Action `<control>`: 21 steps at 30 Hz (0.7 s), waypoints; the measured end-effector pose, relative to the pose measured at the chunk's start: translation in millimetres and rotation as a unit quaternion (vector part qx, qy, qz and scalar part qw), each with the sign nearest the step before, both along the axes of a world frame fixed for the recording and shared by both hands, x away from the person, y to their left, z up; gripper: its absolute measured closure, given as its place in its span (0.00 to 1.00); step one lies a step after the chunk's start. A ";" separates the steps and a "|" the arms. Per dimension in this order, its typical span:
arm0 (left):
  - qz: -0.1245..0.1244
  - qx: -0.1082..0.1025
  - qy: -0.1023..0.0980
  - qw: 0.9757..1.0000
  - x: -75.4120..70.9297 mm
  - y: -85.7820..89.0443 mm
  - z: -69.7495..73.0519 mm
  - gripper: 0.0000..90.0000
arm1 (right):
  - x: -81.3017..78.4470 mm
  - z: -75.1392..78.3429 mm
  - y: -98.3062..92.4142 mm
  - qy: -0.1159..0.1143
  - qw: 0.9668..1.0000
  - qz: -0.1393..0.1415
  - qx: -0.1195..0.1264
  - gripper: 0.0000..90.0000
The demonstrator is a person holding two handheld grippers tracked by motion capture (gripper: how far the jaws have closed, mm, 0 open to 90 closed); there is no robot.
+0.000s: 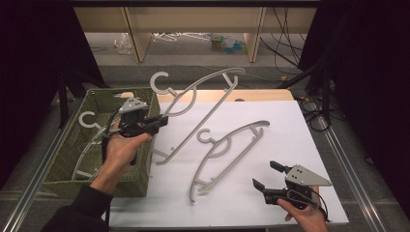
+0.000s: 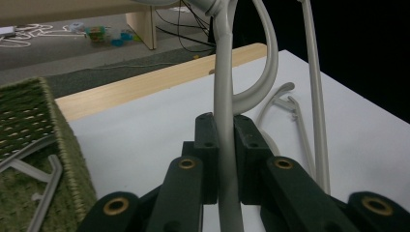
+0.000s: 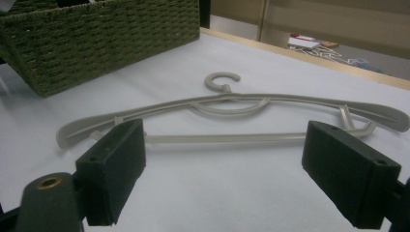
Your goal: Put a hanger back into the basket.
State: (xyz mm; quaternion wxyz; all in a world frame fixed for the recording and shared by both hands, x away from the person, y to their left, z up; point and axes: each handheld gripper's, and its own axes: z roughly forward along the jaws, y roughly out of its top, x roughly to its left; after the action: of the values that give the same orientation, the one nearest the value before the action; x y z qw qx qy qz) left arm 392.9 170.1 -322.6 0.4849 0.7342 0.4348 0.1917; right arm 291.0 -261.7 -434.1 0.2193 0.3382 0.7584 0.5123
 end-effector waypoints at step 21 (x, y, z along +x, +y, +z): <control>0.109 0.036 -0.021 0.993 2.6 107.8 -0.5 0.91 | 0.7 -1.1 0.0 -0.001 1.000 -0.002 -0.002 0.18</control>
State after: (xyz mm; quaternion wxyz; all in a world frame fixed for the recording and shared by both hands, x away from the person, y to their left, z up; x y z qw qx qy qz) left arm 395.4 277.8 -323.1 0.4438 0.6953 0.4943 0.2744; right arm 291.7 -261.7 -435.2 0.2214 0.3385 0.7585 0.5109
